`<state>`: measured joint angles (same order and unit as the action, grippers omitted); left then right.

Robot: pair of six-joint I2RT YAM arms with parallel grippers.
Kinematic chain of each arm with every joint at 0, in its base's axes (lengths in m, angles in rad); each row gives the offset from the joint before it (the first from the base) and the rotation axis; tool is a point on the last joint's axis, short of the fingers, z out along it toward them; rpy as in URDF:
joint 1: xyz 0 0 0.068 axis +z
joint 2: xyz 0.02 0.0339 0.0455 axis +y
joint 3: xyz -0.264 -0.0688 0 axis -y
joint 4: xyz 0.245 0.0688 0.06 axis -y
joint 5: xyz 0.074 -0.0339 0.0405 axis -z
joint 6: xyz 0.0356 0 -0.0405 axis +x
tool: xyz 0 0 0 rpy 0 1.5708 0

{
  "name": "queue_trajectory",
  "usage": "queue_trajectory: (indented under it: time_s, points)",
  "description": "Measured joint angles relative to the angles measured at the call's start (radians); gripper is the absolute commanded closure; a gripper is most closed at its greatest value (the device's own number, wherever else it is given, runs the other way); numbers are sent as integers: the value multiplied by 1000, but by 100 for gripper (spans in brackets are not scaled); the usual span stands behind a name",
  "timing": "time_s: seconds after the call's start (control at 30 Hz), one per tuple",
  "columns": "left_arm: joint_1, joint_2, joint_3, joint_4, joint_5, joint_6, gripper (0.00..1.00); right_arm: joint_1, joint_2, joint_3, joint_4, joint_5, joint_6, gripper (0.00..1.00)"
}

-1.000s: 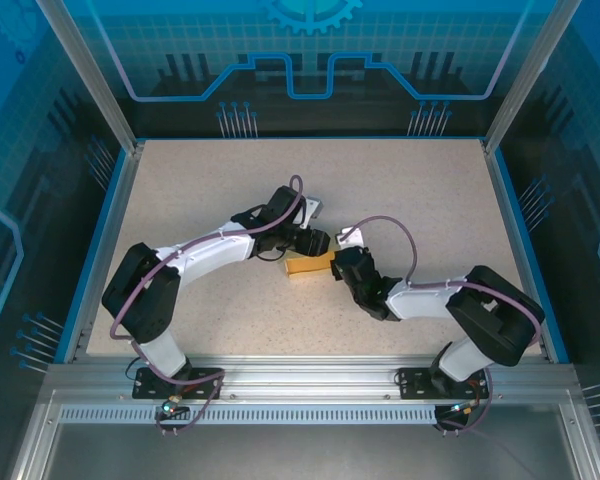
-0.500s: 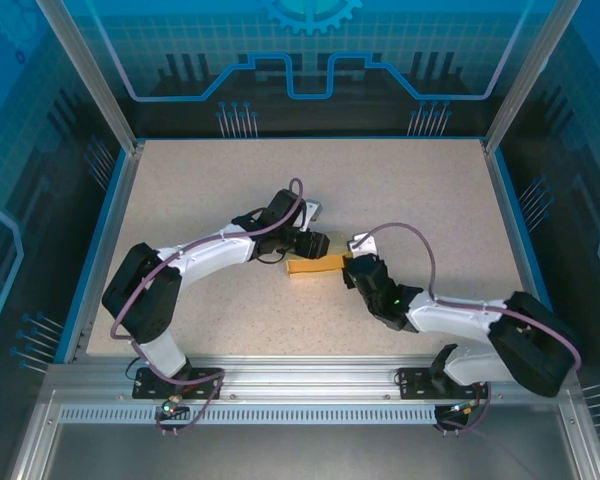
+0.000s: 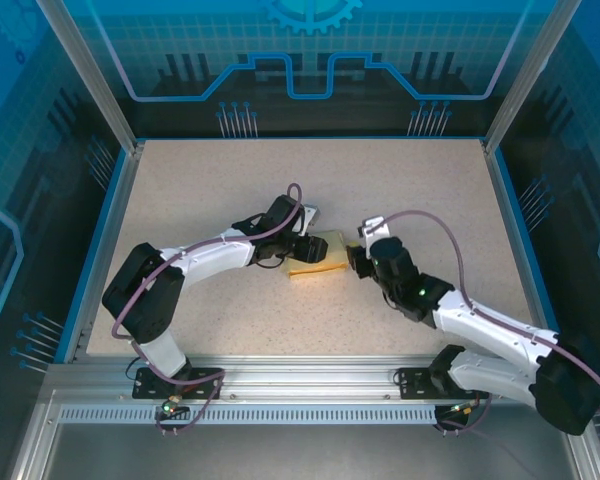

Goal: Fold the paper box

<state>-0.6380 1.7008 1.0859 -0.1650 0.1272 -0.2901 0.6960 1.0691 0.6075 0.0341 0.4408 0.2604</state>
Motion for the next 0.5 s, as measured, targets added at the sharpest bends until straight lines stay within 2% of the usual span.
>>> queue_trajectory:
  time_s: [0.23,0.5]
  points:
    - [0,0,-18,38,-3,-4,42,-152,220,180,-64,-232,9,50]
    - [-5,0,-57,79,-3,-26,42,-189,401,203,-90,-353,39,50]
